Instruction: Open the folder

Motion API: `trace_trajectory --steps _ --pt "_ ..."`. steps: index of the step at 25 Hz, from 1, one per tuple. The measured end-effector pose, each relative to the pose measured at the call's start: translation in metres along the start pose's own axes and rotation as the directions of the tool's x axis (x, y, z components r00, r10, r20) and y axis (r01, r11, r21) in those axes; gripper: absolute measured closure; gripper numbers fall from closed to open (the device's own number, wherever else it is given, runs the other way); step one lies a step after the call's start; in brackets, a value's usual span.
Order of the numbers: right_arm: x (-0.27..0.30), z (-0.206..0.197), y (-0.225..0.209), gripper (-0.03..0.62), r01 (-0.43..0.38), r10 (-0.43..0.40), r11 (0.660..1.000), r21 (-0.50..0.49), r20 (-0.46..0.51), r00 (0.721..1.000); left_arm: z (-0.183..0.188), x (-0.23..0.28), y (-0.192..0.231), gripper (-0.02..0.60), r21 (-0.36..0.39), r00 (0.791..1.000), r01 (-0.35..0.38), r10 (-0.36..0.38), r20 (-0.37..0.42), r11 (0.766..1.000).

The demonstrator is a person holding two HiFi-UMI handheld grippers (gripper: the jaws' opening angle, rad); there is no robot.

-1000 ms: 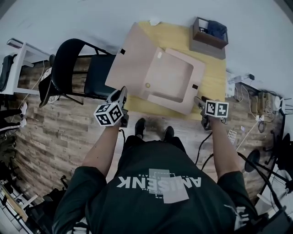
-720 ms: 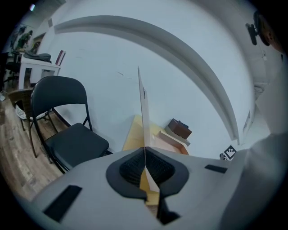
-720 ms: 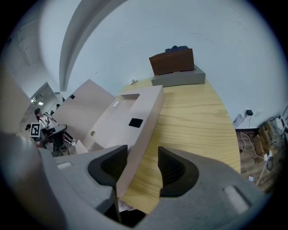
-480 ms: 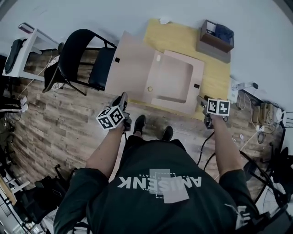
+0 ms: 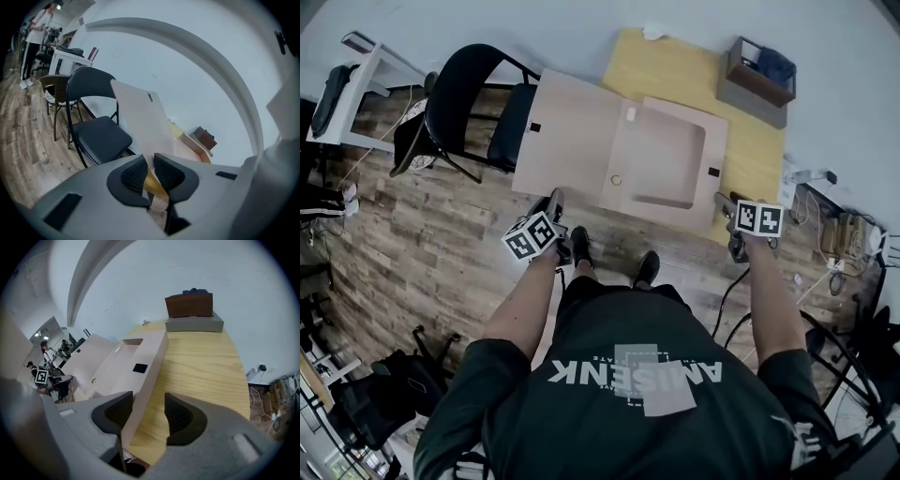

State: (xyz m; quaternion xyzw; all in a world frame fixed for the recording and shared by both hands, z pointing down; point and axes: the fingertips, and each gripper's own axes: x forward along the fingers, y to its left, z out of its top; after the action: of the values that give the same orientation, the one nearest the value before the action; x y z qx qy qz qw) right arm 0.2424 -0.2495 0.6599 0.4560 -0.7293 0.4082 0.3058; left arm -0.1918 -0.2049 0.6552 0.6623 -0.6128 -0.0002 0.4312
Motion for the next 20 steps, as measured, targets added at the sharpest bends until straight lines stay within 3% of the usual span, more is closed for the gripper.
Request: trace_trajectory --steps 10,14,20 --pt "0.0 -0.003 0.003 0.391 0.042 -0.043 0.997 0.066 0.011 0.999 -0.019 0.025 0.045 0.488 -0.035 0.996 -0.039 0.036 -0.083 0.999" --pt "0.0 -0.004 0.004 0.391 0.062 -0.063 0.995 0.078 0.01 0.998 -0.032 0.032 0.06 0.451 -0.093 0.992 -0.05 0.039 -0.12 0.994" --pt "0.002 -0.003 0.005 0.391 0.072 -0.073 0.994 0.082 0.006 0.997 -0.032 0.032 0.069 0.405 -0.038 0.986 -0.11 0.104 -0.129 0.993"
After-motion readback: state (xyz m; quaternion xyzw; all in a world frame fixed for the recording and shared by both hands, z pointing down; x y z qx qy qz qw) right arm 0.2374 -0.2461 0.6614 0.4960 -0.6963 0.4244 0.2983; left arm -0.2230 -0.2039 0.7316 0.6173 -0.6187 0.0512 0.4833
